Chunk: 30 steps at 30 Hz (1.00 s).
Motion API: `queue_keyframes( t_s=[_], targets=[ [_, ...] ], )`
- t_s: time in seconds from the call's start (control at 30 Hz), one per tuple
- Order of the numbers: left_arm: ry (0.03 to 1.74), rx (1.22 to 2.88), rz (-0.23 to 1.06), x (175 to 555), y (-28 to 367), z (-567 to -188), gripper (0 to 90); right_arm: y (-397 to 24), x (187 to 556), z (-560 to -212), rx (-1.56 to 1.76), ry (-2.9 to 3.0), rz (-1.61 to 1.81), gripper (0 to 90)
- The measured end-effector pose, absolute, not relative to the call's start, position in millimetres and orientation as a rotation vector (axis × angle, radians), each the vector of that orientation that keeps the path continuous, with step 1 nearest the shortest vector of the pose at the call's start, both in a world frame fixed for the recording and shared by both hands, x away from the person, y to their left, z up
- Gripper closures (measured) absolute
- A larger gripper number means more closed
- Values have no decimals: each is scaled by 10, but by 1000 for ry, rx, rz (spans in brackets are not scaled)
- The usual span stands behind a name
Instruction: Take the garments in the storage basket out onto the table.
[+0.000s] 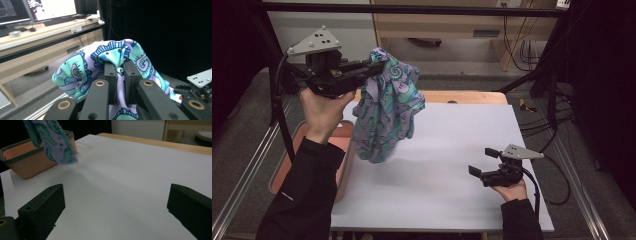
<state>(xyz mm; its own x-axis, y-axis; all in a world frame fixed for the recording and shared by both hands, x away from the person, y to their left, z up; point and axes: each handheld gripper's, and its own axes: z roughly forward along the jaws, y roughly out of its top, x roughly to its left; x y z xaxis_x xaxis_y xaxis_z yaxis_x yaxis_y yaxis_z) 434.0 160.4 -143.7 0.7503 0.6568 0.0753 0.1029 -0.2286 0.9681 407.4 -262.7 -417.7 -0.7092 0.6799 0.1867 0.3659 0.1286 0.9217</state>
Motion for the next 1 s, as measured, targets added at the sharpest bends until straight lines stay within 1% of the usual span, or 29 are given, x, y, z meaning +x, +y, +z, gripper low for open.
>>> queue_keyframes(
  t_s=[0.43, 0.6, 0.9, 1.0],
  targets=[
    [611, 1771, 461, 4565, 1214, -1865, 827, -2641, 4063, -4166, 1022, 2124, 1608, 22],
    [613, 1797, 445, 4629, 1070, -2052, 826, -2645, 4065, -4167, 1025, 2125, 1606, 21],
    [623, 1829, 421, 4721, 930, -2300, 824, -2634, 4069, -4174, 1023, 2127, 1603, 22],
    [626, 1835, 391, 4749, 892, -2407, 822, -2631, 4069, -4176, 1024, 2130, 1599, 21]
  ],
)
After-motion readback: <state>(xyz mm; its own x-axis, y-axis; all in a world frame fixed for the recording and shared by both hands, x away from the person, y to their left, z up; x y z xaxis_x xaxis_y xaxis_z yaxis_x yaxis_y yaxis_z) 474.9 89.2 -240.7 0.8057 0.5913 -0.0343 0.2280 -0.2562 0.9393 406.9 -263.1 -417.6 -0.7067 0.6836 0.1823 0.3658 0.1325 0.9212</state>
